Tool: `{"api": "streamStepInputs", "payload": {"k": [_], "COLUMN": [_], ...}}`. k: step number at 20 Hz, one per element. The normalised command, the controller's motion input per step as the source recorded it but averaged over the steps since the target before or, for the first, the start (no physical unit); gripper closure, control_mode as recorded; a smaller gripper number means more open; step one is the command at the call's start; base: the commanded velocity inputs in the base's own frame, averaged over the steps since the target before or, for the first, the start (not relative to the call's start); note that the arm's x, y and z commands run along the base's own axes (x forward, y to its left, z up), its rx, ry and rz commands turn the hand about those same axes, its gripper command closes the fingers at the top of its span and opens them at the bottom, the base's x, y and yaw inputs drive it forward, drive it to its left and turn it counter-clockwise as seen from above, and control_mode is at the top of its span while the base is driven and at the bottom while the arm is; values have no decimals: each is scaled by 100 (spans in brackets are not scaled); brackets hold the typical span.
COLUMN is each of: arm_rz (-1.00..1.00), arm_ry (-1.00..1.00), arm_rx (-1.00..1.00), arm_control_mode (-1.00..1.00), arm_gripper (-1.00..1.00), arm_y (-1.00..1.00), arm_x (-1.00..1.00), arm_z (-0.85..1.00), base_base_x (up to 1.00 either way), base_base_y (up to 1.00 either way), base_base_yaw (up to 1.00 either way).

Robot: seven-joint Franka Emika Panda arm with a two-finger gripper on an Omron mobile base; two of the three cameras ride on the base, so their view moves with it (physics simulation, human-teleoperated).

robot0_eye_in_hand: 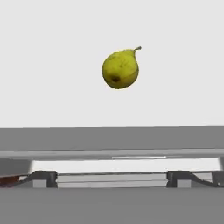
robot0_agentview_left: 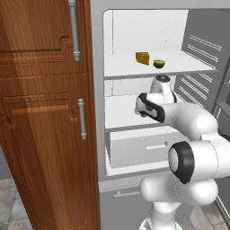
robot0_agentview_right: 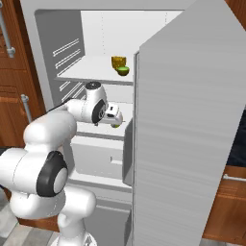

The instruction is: Pick up the pear and kiwi from the fridge and place one fruit on each plate on the dining counter.

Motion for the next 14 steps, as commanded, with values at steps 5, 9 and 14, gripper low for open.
{"api": "streamStepInputs", "payload": {"k": [5,9,14], "arm_rz": [-1,0,0], "arm_ry": [0,0,0], "arm_rx": [0,0,0], "arm_control_mode": [-100,-100,-100], "arm_gripper": [-100,-100,-100], "arm_y": [-5,0,-2], "arm_x": [94,30,7], "arm_z": [-2,-2,-17], "base_base_x": [0,0,0], "base_base_y": [0,0,0], "base_base_yaw": [0,0,0]}}
